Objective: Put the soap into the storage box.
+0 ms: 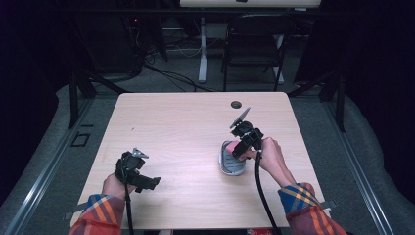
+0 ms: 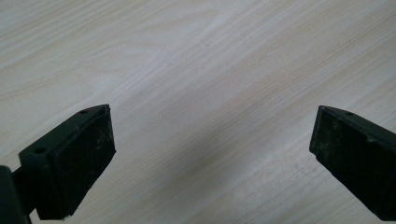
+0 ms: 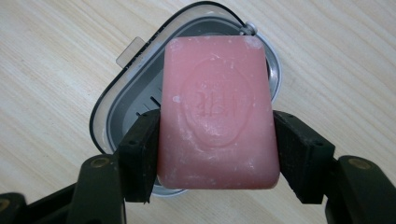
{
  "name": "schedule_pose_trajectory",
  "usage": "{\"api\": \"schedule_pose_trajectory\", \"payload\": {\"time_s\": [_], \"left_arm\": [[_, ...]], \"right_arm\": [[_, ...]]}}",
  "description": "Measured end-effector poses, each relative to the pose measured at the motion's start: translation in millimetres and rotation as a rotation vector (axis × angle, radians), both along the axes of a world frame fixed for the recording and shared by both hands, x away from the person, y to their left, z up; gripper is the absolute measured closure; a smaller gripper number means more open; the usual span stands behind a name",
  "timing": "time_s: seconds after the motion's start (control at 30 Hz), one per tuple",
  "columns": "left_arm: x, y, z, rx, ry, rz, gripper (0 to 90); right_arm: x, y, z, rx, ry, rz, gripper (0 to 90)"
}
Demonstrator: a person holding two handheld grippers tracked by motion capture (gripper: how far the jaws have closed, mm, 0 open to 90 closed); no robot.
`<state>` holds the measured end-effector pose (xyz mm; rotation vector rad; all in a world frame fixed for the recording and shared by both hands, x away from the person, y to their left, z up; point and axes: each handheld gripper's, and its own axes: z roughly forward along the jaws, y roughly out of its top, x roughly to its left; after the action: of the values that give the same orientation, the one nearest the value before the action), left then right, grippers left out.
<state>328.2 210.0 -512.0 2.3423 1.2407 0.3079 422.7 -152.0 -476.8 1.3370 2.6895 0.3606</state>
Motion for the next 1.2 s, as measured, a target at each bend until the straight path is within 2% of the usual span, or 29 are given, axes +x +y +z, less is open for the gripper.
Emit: {"api": "schedule_pose_trajectory", "payload": {"time_s": [0.03,0.17,0.27,0.3,0.4,0.5,0.63,0.67,0.73,0.87,0.97,1.07,1.2], "left_arm": [[0.0,0.2,0.1,0.000,0.002,0.000,0.1],[0.1,0.1,0.0,0.000,0.002,-0.001,0.1],[0.0,-0.1,-0.1,0.000,0.001,-0.001,0.1],[0.0,0.0,-0.1,0.001,0.001,-0.001,0.1],[0.0,0.1,-0.1,0.001,0.001,-0.002,0.1],[0.0,0.1,-0.1,0.001,0.001,-0.003,0.1],[-0.1,0.3,0.1,0.003,0.001,-0.003,0.1],[-0.2,0.2,0.1,0.002,0.001,-0.003,0.1],[-0.2,0.2,0.1,0.003,0.002,-0.004,0.1],[-0.4,0.2,0.0,0.003,0.002,-0.002,0.1],[-0.4,0.3,0.0,0.004,0.002,-0.003,0.1],[-0.5,0.1,0.0,0.003,0.002,-0.002,0.1],[-0.6,-0.2,-0.1,0.006,-0.002,-0.002,0.1]], "right_arm": [[0.1,0.7,0.0,-0.014,0.000,0.001,36.6],[-0.3,1.7,-2.7,-0.011,-0.005,-0.010,36.5],[-0.2,3.2,-5.4,-0.028,0.009,-0.004,36.4],[-0.6,3.8,-7.0,-0.022,0.000,-0.009,36.4],[-0.6,5.6,-10.0,-0.030,0.011,-0.014,36.3],[-2.1,6.2,-10.9,-0.012,0.004,-0.024,36.2],[-2.6,5.3,-9.3,-0.019,0.027,-0.008,35.8],[-3.8,5.9,-10.0,-0.003,0.019,-0.021,35.8],[-4.3,5.5,-7.7,-0.005,0.031,-0.012,35.8],[-7.3,4.6,-3.9,0.002,0.029,-0.003,36.2],[-8.8,2.4,-4.4,0.031,0.026,-0.017,38.0],[-9.7,-5.0,-1.6,0.067,0.081,-0.003,42.0],[-11.8,-7.3,-2.6,0.101,0.098,0.012,45.2]]}}
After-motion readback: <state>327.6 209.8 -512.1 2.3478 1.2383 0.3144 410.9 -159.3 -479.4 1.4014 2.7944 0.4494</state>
